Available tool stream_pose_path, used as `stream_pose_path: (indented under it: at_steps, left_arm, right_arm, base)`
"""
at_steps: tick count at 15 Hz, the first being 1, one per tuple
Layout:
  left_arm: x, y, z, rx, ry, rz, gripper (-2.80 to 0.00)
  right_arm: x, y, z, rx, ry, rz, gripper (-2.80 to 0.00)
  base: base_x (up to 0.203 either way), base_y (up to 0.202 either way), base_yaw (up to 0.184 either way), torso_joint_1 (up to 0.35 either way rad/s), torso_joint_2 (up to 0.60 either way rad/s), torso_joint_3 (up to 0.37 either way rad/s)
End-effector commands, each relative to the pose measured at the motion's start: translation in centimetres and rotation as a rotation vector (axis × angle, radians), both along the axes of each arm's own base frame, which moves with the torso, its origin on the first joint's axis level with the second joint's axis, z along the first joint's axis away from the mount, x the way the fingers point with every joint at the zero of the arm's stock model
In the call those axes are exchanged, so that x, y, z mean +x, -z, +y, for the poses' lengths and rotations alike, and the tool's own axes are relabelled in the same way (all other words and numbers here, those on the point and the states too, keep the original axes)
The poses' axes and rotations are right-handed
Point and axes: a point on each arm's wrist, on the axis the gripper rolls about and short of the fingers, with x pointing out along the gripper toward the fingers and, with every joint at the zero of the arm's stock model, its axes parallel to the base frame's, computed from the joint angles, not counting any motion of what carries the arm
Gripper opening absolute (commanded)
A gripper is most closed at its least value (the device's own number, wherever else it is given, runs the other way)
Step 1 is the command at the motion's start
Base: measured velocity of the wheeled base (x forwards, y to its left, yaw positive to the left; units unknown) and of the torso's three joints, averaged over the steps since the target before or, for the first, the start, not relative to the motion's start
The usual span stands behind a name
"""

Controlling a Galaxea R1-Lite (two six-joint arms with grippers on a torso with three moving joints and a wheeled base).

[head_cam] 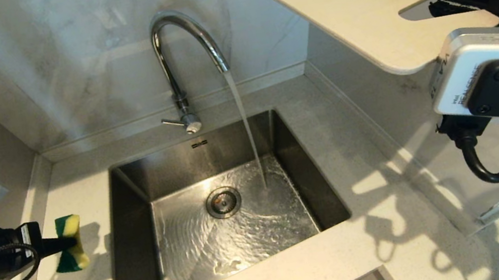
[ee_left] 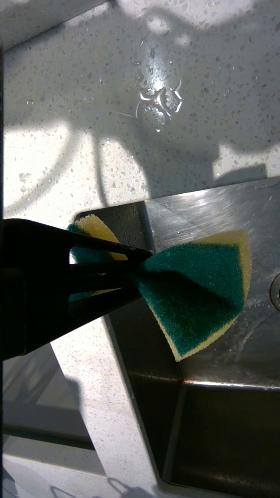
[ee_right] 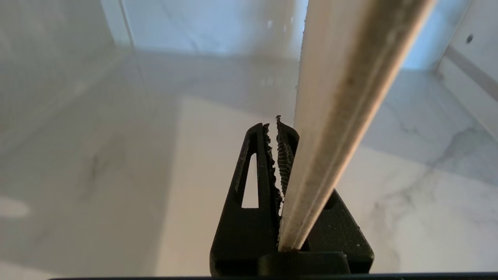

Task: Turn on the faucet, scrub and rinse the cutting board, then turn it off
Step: Put down the cutting board

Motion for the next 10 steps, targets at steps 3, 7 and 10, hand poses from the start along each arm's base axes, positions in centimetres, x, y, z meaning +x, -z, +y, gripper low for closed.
stream_pose_path:
  at_steps: [3, 7, 10]
  left_arm:
    - [0.0, 0.1, 0.0, -0.003, -0.001, 0.005, -2.80]
    - [0.1, 0.3, 0.0, -0.004, -0.002, 0.012, -2.80]
    - [0.1, 0.3, 0.0, -0.004, -0.002, 0.012, -2.80]
  right_arm:
    - [-0.1, 0.8, 0.0, -0.030, 0.066, 0.022, -2.80]
    - [0.2, 2.1, 0.1, -0.047, 0.089, 0.064, -2.80]
    - [0.3, 2.2, 0.1, -0.039, 0.109, 0.071, -2.80]
  base:
    - [0.000, 0.000, 0.000, 0.000, 0.00, 0.000]
    - [0.000, 0.000, 0.000, 0.000, 0.00, 0.000]
    - [0.000, 0.000, 0.000, 0.000, 0.00, 0.000]
